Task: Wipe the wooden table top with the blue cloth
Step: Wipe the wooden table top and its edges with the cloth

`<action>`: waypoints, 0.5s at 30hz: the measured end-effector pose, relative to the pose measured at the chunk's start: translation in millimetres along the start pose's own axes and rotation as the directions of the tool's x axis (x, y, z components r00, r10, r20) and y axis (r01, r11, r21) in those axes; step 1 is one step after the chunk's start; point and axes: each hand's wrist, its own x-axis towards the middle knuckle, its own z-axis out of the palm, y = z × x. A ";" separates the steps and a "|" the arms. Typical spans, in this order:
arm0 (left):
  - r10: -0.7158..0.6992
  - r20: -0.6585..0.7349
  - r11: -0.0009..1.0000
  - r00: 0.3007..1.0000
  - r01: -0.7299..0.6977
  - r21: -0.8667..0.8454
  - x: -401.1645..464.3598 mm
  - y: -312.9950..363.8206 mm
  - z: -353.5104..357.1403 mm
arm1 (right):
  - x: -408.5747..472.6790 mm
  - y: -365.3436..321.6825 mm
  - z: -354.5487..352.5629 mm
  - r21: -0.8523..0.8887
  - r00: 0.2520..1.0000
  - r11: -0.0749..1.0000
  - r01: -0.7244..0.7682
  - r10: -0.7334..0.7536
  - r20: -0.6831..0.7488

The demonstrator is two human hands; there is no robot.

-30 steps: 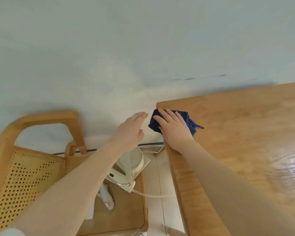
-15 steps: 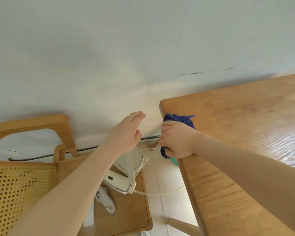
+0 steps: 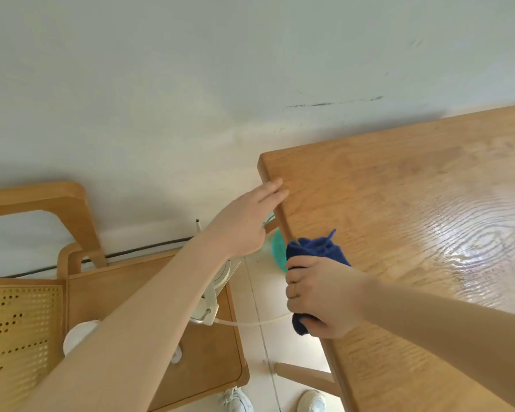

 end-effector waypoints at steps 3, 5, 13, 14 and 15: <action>0.042 0.019 0.992 0.999 -0.044 0.121 8.2 3.0 0.5 | 21.0 32.4 -13.5 -0.065 0.990 0.994 -0.087 0.079 -0.119; 0.029 0.024 0.981 0.999 -0.033 0.192 10.3 2.8 -1.8 | 34.0 44.3 -16.1 -0.061 0.962 0.979 -0.196 0.181 -0.203; -0.049 0.062 0.960 0.997 0.029 0.280 4.8 12.7 1.9 | -29.1 -39.9 23.4 0.160 0.992 0.986 -0.045 0.063 -0.108; -0.059 0.055 0.957 0.997 0.040 0.288 4.8 14.2 3.3 | -30.2 -38.5 24.6 0.144 0.993 0.989 -0.020 0.037 -0.112; -0.068 0.044 0.952 0.997 0.052 0.300 5.0 15.7 4.2 | -27.5 -31.3 24.0 0.115 0.992 0.993 -0.009 0.023 -0.121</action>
